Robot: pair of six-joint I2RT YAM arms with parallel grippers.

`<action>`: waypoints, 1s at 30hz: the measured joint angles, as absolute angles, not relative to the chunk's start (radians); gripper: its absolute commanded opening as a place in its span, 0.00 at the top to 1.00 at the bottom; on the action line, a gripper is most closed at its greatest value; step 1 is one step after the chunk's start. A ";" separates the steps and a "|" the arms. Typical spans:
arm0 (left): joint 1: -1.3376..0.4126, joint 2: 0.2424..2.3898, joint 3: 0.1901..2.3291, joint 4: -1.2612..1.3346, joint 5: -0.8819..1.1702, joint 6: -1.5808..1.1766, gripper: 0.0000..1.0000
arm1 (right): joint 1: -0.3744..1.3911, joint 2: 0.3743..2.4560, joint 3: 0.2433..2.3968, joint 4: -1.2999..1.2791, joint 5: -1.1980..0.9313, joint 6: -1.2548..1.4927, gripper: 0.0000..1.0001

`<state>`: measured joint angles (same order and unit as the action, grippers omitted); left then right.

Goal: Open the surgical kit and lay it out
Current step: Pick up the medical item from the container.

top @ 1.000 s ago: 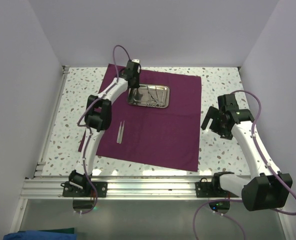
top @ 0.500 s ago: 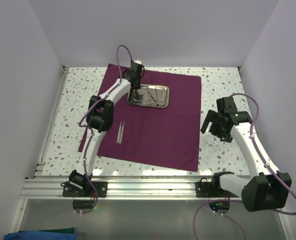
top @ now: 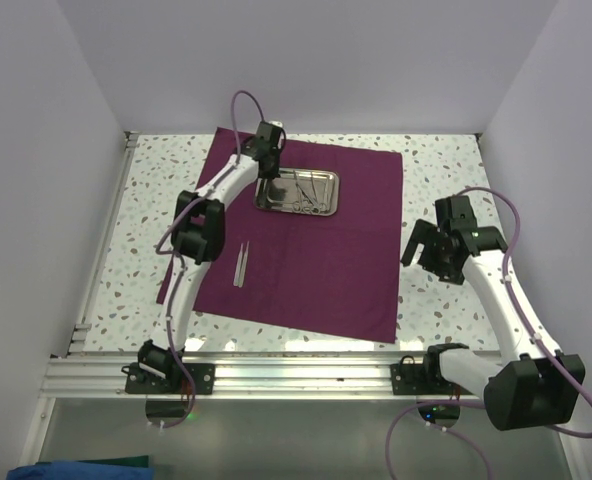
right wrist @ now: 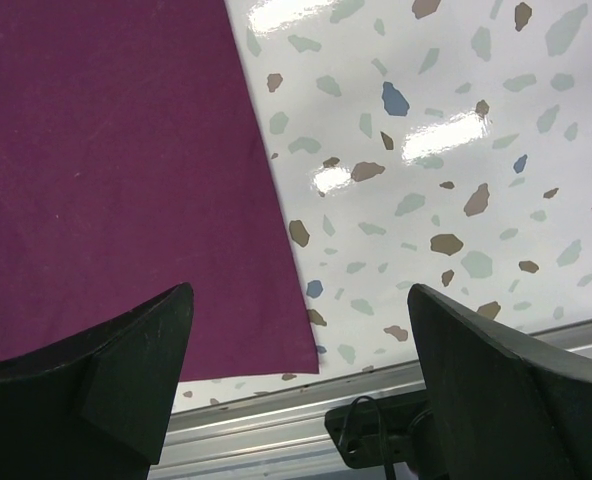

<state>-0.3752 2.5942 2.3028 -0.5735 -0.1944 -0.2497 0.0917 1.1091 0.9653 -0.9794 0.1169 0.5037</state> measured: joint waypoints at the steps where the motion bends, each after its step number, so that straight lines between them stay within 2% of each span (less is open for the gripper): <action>1: -0.373 2.584 2.290 -0.570 -0.172 -0.248 1.00 | 0.092 1.108 0.964 -0.979 0.113 0.503 0.07; 13: -0.369 2.506 2.227 -0.601 0.021 -0.278 1.00 | 0.092 1.073 0.960 -0.971 0.092 0.501 0.07; 23: -0.376 2.331 2.188 -0.602 0.035 -0.300 1.00 | 0.092 1.057 0.958 -0.965 0.076 0.496 0.07; 26: -0.376 2.228 2.073 -0.587 0.015 -0.296 1.00 | 0.092 1.057 0.958 -0.957 0.062 0.496 0.07; 30: -0.376 2.027 1.780 -0.570 -0.016 -0.294 1.00 | 0.096 1.054 0.957 -0.949 0.057 0.496 0.07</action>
<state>-0.3756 2.0266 1.7798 -0.5705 -0.0162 -0.2939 0.0963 1.0542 0.9569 -0.9493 0.0566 0.4957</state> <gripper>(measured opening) 0.009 0.924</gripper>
